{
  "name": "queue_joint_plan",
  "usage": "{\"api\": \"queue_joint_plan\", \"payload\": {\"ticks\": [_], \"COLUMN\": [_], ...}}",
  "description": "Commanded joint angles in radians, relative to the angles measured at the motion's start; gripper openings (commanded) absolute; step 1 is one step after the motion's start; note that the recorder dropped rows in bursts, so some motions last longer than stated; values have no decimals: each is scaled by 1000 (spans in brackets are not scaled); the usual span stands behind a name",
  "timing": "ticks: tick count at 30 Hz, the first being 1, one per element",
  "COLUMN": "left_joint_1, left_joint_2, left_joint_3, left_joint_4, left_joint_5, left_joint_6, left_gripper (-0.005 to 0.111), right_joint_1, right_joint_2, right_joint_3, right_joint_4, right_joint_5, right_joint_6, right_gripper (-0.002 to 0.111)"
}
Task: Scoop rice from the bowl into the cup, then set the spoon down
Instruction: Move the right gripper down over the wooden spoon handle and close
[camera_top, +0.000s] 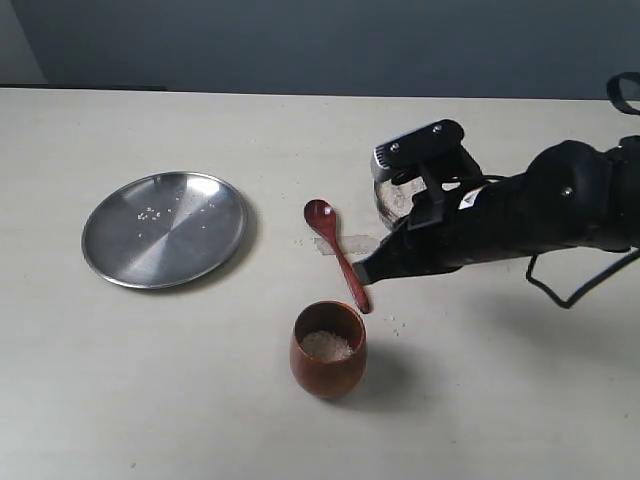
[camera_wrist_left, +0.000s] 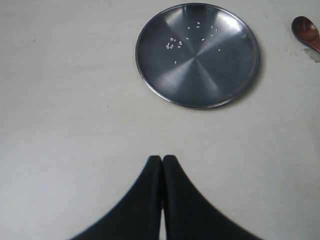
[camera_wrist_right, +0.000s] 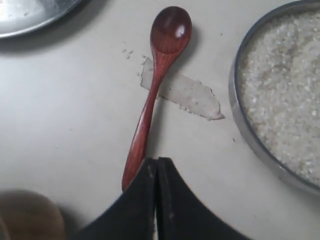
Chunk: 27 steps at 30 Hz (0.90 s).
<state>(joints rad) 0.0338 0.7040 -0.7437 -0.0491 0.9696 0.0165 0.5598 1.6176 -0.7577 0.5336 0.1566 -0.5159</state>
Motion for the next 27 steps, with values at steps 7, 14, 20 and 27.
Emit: {"api": "queue_joint_plan", "payload": {"ticks": [7,14,20,27], "left_joint_1": [4,4,4,4], "left_joint_2": [0,0,0,0], "left_joint_3": [-6,-6,-6,-6], "left_joint_4": [0,0,0,0], "left_joint_5": [-5,-5,-5,-5], "left_joint_6": [2,2,2,2], "left_gripper": [0,0,0,0], "right_joint_1": [1,1,1,48], "right_joint_2": [156,229,242,242], "right_joint_3": [-87,-87,-87,-117], "right_joint_4": [28,36,45,45], "right_joint_5": [-41,-74,-81,-73], "right_joint_6": [-4,-4,-4,-6], "right_gripper": [0,28,28,28]}}
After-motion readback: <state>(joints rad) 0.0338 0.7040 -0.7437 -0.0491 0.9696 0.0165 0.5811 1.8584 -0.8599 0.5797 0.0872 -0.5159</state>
